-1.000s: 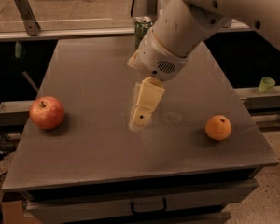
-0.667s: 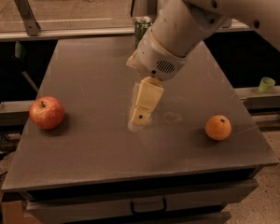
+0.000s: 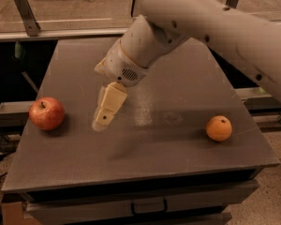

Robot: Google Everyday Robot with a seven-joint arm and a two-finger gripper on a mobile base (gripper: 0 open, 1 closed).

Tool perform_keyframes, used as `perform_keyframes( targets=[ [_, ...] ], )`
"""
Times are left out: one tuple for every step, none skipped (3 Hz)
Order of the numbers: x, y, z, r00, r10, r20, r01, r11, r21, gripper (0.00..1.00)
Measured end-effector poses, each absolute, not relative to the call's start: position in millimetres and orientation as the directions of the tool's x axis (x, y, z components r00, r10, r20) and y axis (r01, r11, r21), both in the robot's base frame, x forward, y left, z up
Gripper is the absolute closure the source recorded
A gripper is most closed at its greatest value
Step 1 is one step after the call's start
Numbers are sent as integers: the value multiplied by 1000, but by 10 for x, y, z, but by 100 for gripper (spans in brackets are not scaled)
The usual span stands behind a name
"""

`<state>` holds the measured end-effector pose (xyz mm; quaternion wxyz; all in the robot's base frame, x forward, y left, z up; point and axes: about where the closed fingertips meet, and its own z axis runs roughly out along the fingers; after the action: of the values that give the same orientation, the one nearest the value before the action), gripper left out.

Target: Move apple near orange

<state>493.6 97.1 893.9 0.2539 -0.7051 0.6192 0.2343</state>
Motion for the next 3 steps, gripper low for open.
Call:
perform_keyframes(
  targets=[
    [4999, 1496, 8854, 162, -684, -711, -983, -173, -58, 0],
    [4980, 1878, 8775, 194, -629, -753, -970, -238, -51, 0],
    [4962, 2127, 8647, 205, -599, -774, -963, -267, -49, 0]
  ],
)
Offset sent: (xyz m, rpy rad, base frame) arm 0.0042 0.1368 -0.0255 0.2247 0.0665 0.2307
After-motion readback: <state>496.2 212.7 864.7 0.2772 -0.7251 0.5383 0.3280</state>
